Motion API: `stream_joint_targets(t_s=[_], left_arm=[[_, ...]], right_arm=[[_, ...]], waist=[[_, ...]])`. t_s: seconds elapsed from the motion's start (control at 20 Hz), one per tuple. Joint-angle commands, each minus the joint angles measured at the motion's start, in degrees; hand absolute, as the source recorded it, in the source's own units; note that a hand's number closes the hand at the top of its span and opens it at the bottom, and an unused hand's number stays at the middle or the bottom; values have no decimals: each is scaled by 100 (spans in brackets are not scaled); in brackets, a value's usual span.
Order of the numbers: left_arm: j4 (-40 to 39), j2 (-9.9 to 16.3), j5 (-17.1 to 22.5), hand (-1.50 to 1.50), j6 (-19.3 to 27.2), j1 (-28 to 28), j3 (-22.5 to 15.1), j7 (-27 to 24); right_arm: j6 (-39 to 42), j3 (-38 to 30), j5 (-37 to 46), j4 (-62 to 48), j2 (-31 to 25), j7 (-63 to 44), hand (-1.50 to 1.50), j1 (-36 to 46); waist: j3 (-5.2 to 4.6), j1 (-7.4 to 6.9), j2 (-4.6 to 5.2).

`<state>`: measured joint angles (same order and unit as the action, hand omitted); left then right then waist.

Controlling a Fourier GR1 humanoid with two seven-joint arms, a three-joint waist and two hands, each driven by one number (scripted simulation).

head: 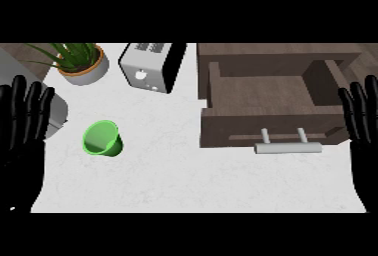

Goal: Pick up the cup, place it into the drawer and close the drawer

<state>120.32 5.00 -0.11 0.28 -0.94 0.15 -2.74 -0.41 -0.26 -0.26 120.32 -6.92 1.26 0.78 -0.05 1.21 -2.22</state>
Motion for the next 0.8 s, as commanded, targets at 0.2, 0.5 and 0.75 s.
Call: stream_joint_targets(t_s=[0.2, 0.5, 0.75], left_arm=[[-449, 388, 921, -150, -987, -255, 66, 42], [-638, 298, 2372, -150, -1440, 505, 414, 601], [-1487, 335, 2398, -150, -1573, 92, 699, 422]], right_arm=[[16, -228, -141, 239, 6, -68, -150, -201], [269, -128, 60, -102, -322, -558, -150, 69], [492, -317, -82, -624, -304, -301, -150, 260]], waist=[[5, -89, 221], [2, -159, 218], [5, -127, 223]])
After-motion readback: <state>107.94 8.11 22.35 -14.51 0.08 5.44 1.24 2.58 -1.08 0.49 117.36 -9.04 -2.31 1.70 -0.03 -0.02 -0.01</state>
